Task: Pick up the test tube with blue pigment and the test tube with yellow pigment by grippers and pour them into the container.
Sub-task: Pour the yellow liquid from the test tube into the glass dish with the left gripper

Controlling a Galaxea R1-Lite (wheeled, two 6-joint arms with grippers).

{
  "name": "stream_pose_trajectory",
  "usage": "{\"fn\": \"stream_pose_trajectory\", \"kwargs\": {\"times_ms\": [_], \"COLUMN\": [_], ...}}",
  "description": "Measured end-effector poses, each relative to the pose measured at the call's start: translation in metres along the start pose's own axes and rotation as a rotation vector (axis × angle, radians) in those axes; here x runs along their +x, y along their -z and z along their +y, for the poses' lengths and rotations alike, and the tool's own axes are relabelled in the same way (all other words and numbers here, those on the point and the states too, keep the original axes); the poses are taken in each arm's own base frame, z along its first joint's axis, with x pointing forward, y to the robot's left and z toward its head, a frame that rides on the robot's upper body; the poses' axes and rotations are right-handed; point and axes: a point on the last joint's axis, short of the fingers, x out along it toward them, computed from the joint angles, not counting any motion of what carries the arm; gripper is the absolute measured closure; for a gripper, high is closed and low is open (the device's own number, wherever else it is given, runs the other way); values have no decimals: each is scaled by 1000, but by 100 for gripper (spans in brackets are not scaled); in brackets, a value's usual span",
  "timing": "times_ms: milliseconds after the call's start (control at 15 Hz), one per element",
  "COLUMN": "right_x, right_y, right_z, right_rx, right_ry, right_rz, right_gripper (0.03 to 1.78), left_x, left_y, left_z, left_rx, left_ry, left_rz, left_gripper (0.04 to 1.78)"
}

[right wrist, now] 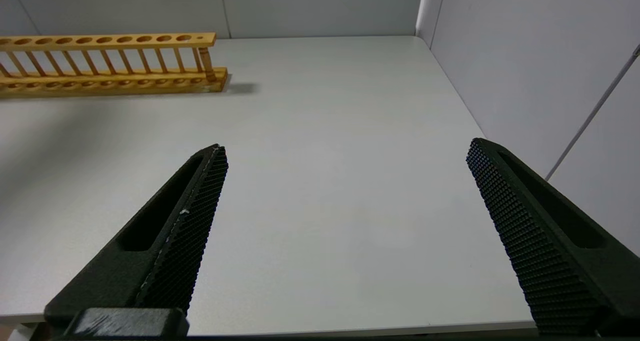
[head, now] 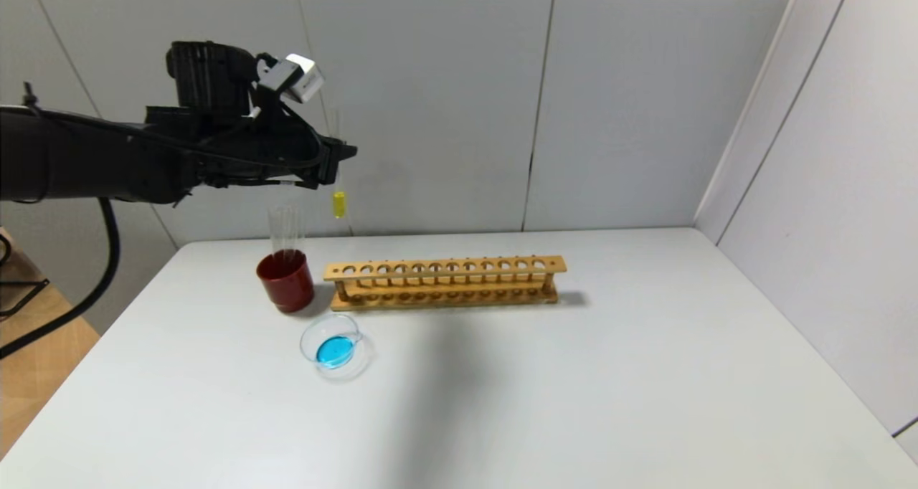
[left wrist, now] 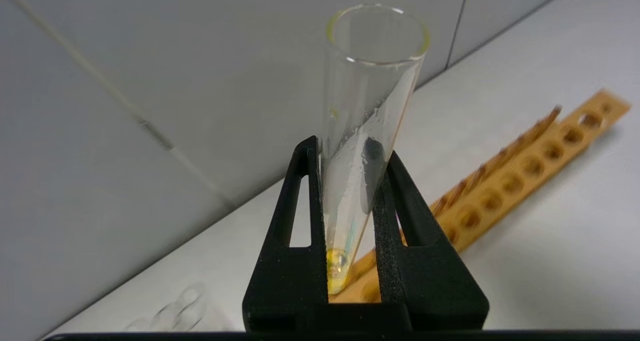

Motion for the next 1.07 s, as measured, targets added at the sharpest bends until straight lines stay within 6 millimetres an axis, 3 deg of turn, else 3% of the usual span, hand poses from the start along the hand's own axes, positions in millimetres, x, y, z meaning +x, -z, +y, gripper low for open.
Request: {"fn": "stream_pose_trajectory", "kwargs": {"times_ms": [333, 533, 733, 1067], "right_x": [0, 0, 0, 0], "right_y": [0, 0, 0, 0], "right_z": [0, 0, 0, 0], "right_rx": [0, 0, 0, 0], "right_ry": [0, 0, 0, 0], "right_rz": [0, 0, 0, 0], "right_gripper": [6, 6, 6, 6], "left_x": [-70, -93, -94, -65], "left_y": [36, 66, 85, 118], "left_z": [0, -4, -10, -16], "left_rx": [242, 420, 528, 640], "left_ry": [15, 37, 69, 83], "left_rz": [253, 381, 491, 701], "left_gripper": [150, 150, 150, 150]}}
